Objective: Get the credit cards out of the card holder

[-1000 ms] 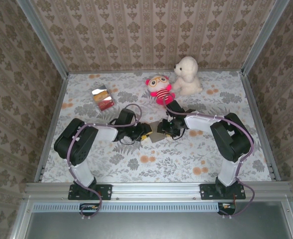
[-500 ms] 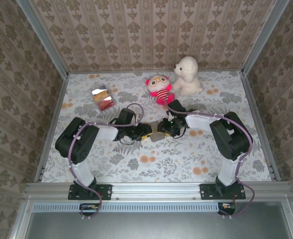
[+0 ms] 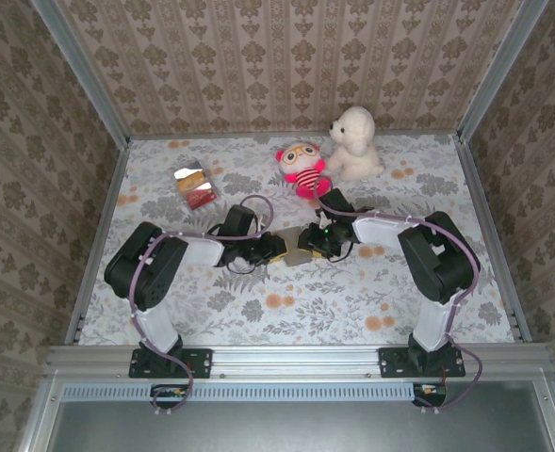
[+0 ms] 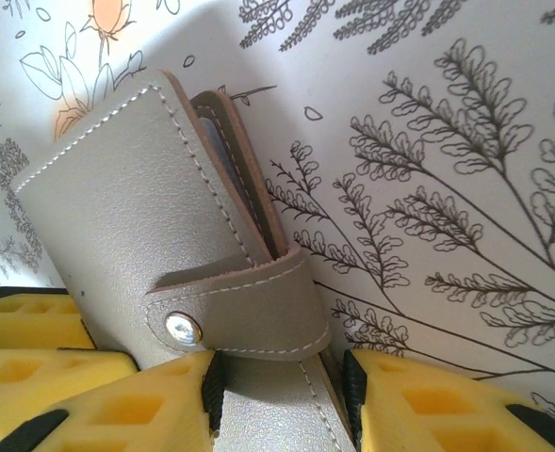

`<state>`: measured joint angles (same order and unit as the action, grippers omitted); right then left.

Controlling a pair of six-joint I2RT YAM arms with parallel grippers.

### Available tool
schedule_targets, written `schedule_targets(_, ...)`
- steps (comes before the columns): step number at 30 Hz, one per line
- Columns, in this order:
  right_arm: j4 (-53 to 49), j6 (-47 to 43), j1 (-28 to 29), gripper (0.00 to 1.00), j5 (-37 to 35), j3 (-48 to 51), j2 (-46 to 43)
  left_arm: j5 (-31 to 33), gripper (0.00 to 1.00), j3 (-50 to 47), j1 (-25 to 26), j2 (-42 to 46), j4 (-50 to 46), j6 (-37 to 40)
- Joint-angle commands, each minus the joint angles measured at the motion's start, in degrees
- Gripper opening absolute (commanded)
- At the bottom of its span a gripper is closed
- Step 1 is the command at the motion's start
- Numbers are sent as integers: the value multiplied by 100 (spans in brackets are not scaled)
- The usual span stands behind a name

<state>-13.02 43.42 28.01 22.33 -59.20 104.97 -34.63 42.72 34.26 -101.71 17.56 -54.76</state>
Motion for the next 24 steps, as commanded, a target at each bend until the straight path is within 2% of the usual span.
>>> schedule_targets(1,-253,-272,38,44,-505,38,-523,86,18,44,91,289,-89,317)
schedule_targets(5,-934,-794,42,53,-1463,-136,-1069,195,11,235,91,435,-567,595)
schedule_targets(10,-1290,-1220,138,59,-1711,-304,-1238,371,9,468,116,599,-1153,1007)
schedule_targets(17,-1309,-1159,579,55,-1516,-714,-739,387,6,575,202,585,-1263,1079)
schedule_targets(24,-1329,-898,675,45,-1430,-1000,-174,411,5,578,265,556,-1251,1052)
